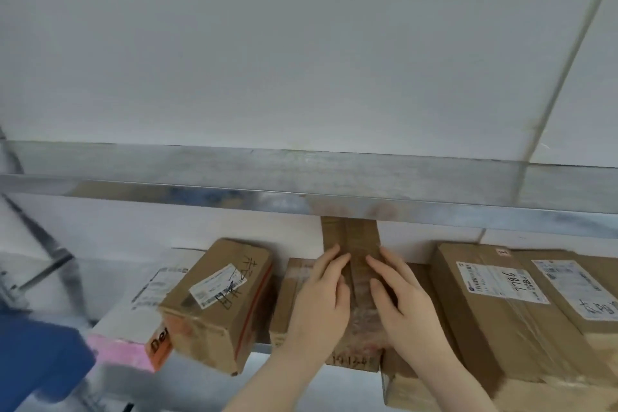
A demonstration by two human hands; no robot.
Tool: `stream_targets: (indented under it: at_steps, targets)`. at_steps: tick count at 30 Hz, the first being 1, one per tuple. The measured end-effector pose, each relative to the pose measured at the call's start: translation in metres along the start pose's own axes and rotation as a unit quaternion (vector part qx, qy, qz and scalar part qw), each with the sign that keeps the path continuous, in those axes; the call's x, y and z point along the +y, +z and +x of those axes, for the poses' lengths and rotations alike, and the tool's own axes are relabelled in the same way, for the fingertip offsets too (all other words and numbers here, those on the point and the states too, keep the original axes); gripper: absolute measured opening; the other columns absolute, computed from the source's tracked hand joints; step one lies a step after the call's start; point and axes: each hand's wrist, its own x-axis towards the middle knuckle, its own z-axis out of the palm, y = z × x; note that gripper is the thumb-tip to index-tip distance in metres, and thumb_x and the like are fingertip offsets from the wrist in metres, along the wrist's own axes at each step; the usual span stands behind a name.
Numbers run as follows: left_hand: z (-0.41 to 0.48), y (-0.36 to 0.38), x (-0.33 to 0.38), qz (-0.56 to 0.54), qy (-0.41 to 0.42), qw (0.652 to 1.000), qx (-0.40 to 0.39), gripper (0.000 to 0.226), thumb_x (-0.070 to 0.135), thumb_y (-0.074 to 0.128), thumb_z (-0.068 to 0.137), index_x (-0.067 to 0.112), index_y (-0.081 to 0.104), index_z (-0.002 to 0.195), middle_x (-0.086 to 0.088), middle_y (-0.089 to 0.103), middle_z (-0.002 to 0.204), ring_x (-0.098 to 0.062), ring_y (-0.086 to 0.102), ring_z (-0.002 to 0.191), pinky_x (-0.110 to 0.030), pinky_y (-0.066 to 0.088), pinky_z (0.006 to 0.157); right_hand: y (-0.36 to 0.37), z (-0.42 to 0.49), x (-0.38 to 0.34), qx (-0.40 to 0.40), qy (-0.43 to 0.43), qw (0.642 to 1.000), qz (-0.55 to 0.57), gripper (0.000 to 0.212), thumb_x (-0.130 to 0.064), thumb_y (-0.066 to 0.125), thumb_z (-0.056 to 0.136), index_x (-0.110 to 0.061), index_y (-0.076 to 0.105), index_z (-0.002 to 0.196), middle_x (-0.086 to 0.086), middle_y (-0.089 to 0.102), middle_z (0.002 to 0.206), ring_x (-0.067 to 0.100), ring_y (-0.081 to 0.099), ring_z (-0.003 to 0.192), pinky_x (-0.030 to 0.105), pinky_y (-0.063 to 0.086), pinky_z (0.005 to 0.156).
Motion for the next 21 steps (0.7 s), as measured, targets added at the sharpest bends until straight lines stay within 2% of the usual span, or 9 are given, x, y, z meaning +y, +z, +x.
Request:
stream_targets:
  at_steps: [3, 8, 11, 14, 18, 21]
  targets:
    - [-0.017, -0.046, -0.02, 0.038, -0.018, 0.998, 0.043, 0.041, 0.018, 0.04, 0.098, 0.027, 0.046, 0.137, 0.022, 0.029, 0.148, 0.007, 0.035, 0.128, -0.001, 0.023, 0.097, 0.034, 0.0, -0.033, -0.028, -0.024, 0.999, 0.037, 0.035, -0.018, 0.05, 0.096, -0.031, 0.058, 0.127, -0.02, 0.036, 0.145, -0.018, 0.031, 0.123, -0.006, 0.021, 0.092]
    - [-0.054, -0.126, -0.056, 0.09, -0.07, 0.987, 0.117, 0.041, 0.021, 0.037, 0.098, 0.027, 0.044, 0.137, 0.021, 0.029, 0.148, 0.0, 0.041, 0.126, -0.019, 0.039, 0.101, 0.104, -0.002, -0.095, -0.086, -0.087, 0.987, 0.1, 0.035, -0.017, 0.051, 0.095, -0.029, 0.058, 0.127, -0.02, 0.035, 0.145, -0.028, 0.026, 0.119, -0.007, 0.021, 0.091]
    - [-0.079, -0.173, -0.078, 0.111, -0.112, 0.975, 0.155, 0.041, 0.02, 0.038, 0.098, 0.027, 0.044, 0.138, 0.023, 0.028, 0.146, 0.0, 0.039, 0.127, -0.016, 0.035, 0.104, 0.148, -0.003, -0.133, -0.138, -0.127, 0.973, 0.132, 0.036, -0.017, 0.05, 0.095, -0.026, 0.057, 0.129, -0.019, 0.035, 0.145, -0.029, 0.023, 0.119, -0.006, 0.021, 0.092]
    - [-0.106, -0.217, -0.099, 0.144, -0.152, 0.958, 0.197, 0.04, 0.025, 0.037, 0.099, 0.03, 0.043, 0.138, 0.022, 0.026, 0.15, 0.002, 0.039, 0.126, -0.01, 0.036, 0.097, 0.195, -0.006, -0.169, -0.188, -0.154, 0.956, 0.166, 0.036, -0.015, 0.05, 0.095, -0.025, 0.057, 0.129, -0.019, 0.035, 0.144, -0.026, 0.025, 0.122, -0.004, 0.021, 0.096]
    - [-0.137, -0.277, -0.129, 0.172, -0.199, 0.936, 0.236, 0.04, 0.028, 0.036, 0.099, 0.033, 0.043, 0.138, 0.022, 0.024, 0.151, 0.0, 0.04, 0.125, -0.023, 0.044, 0.097, 0.256, -0.012, -0.218, -0.24, -0.171, 0.935, 0.197, 0.036, -0.016, 0.049, 0.096, -0.031, 0.056, 0.129, -0.023, 0.031, 0.144, -0.026, 0.022, 0.122, -0.004, 0.019, 0.096]
    - [-0.155, -0.325, -0.154, 0.186, -0.21, 0.929, 0.24, 0.041, 0.024, 0.037, 0.099, 0.032, 0.041, 0.139, 0.022, 0.024, 0.151, -0.002, 0.041, 0.125, -0.027, 0.042, 0.1, 0.3, -0.014, -0.257, -0.293, -0.17, 0.918, 0.208, 0.037, -0.022, 0.046, 0.098, -0.042, 0.049, 0.129, -0.029, 0.026, 0.144, -0.016, 0.025, 0.127, 0.012, 0.025, 0.105]
